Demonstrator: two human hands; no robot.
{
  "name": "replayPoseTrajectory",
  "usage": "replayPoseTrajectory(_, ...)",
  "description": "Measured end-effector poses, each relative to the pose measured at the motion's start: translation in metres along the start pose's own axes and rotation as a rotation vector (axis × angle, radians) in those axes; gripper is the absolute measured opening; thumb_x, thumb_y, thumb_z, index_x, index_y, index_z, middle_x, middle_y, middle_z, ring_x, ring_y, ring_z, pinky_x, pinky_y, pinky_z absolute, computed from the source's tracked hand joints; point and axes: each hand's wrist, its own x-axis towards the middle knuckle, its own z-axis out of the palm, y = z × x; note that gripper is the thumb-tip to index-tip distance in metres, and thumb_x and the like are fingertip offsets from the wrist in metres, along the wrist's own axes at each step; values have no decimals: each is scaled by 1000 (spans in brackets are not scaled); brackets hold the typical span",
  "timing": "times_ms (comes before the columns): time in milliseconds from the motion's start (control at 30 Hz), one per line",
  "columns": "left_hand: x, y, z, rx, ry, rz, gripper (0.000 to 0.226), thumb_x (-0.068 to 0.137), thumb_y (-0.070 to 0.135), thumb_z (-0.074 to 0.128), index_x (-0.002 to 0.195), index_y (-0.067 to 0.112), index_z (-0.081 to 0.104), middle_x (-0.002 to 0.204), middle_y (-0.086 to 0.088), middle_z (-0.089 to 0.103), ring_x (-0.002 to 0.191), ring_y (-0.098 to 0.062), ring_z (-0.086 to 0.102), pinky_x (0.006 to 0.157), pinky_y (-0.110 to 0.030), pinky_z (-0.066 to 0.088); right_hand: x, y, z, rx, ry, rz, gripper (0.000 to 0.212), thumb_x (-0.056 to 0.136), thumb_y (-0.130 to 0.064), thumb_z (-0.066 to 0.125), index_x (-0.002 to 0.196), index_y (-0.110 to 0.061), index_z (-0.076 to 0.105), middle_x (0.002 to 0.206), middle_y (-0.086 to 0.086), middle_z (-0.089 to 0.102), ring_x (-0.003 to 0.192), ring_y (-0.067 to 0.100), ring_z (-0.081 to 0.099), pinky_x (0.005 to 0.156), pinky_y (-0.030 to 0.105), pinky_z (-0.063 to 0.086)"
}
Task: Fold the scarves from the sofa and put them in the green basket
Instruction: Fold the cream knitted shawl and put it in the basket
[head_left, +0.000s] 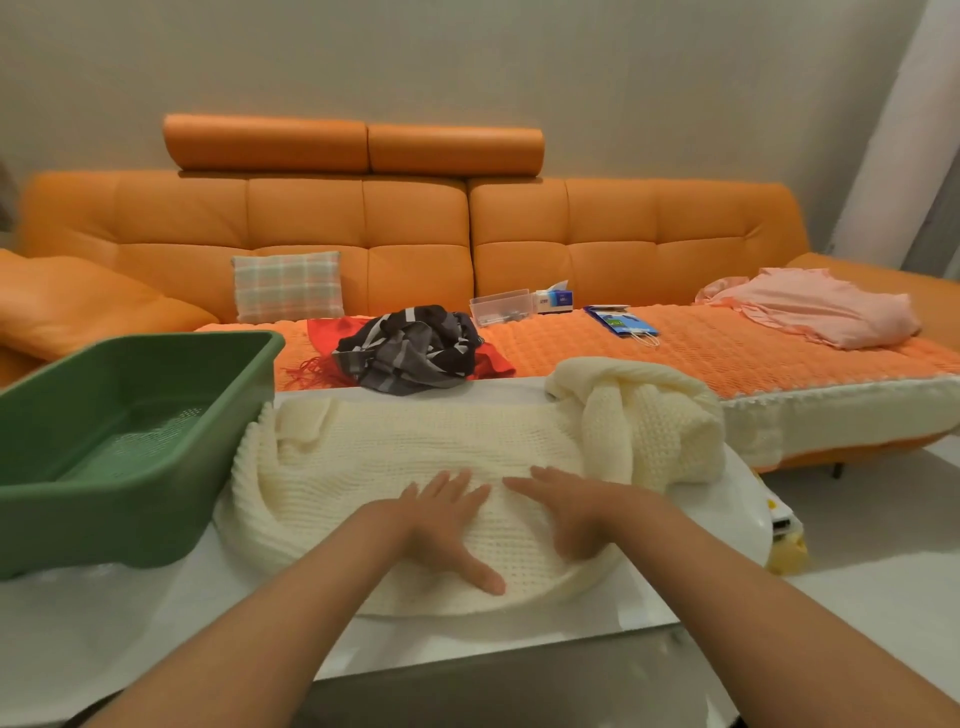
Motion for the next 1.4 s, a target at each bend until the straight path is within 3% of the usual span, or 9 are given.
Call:
replayPoseTrajectory(133,-20,-6,4,-64,104,53,101,77,84,48,156,40,3,165,7,-8,152,-16,-7,123,-47,0,-4,-3,12,-48,7,100,91,93,-18,48,155,-44,-12,165,-1,-20,153,24,-12,117,66,2)
replayPoseTrajectory(267,-49,-29,0,-45,331,-30,48,98,36,49,145,36,39,154,7,35,139,-17,32,114,-36,28,-6,-28,11,-101,219,60,69,98,-20,43,159,-29,14,166,9,10,153,29,6,123,54,7)
replayPoseTrajectory(400,-84,-66,6,151,333,-203,53,90,6,46,137,31,45,135,4,46,118,-17,43,94,-29,38,-4,-76,15,197,250,-165,62,101,-30,45,157,-35,20,166,-3,12,152,20,13,123,43,17)
replayPoseTrajectory(667,-133,-110,28,109,230,-334,72,81,1,57,142,30,31,141,2,35,111,-19,43,83,-27,37,17,-115,32,12,123,-238,81,86,-82,33,152,-54,-5,165,-7,-20,152,17,-18,111,70,-14)
replayPoseTrajectory(767,-139,-110,28,148,272,-337,61,83,3,56,135,29,38,129,1,48,91,-17,45,75,-28,37,25,-101,29,-15,130,-213,78,87,-82,30,151,-56,-5,164,-9,-20,152,17,-18,110,72,-12)
replayPoseTrajectory(900,-135,-110,28,251,396,-297,37,91,12,52,124,28,55,120,1,56,108,-21,54,75,-33,45,28,-96,26,3,134,-218,75,91,-72,37,153,-53,-1,166,-5,-18,152,19,-17,114,67,-11)
replayPoseTrajectory(1033,-126,-102,15,486,670,-330,15,72,9,75,80,19,70,97,-7,58,88,-26,57,45,-29,42,22,-114,39,20,162,-258,77,92,-73,34,155,-49,-3,165,0,-21,151,21,-20,117,61,-12)
replayPoseTrajectory(1233,-103,-78,-23,311,745,-613,27,97,13,43,113,19,64,116,-5,64,100,-23,65,65,-28,39,10,-113,31,277,245,-275,64,96,-64,42,154,-42,27,167,-4,7,153,17,4,123,50,1)
replayPoseTrajectory(1400,-77,-64,-42,97,897,-355,32,96,12,42,120,22,61,116,-3,63,105,-26,60,77,-35,48,5,-80,23,-21,352,32,65,99,-62,32,156,-31,23,165,6,11,153,30,3,114,67,-6)
